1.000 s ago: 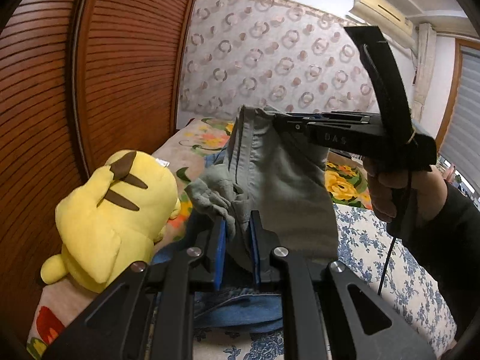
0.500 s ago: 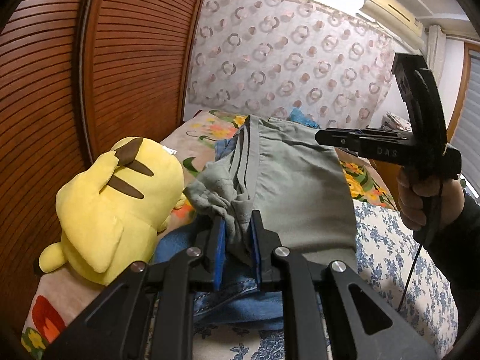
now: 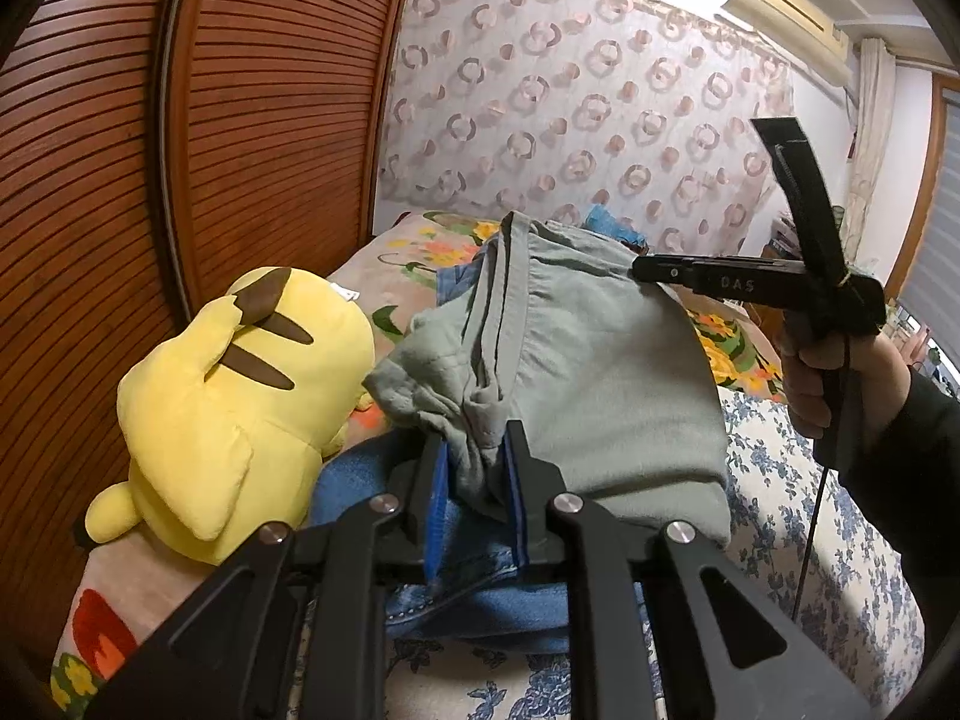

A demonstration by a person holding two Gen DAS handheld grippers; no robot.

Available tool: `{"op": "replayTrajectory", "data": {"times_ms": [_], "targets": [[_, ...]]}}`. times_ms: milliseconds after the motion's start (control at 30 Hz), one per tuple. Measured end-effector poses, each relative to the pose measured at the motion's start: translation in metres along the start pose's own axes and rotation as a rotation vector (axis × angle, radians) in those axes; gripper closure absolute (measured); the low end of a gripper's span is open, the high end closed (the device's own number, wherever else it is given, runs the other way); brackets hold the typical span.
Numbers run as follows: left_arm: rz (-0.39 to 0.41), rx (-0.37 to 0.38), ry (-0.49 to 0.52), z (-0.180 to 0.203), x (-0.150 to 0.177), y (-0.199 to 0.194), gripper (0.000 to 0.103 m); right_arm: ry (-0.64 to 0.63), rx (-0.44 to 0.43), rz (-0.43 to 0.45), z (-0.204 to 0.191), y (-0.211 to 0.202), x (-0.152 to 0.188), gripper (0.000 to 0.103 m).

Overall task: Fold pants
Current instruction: 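Lower the bundle onto the denim stack and open both grippers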

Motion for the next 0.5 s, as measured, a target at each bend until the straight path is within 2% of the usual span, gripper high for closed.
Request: {"op": "replayTrajectory", "data": {"times_ms": [300, 500], "targets": [[-0.007, -0.042, 0.022, 0.003, 0.002, -0.006, 0.082, 0.011, -0.025, 0.040, -0.019, -0.026, 0.009, 0.079], [0.004, -0.064, 0.036, 0.002, 0.006, -0.018, 0.065, -0.002, -0.043, 0.062, -0.041, -0.041, 0.023, 0.077]]}}
Point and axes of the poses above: each gripper's, at about its wrist camera, not at the fingertips, and y roughly the way its jaws point, z to its right, x to its underside, the point moved 5 cm from there along y, roughly the way its jaws point, and after that the axes turned 14 degrees about -z, right-handed, at the moved point
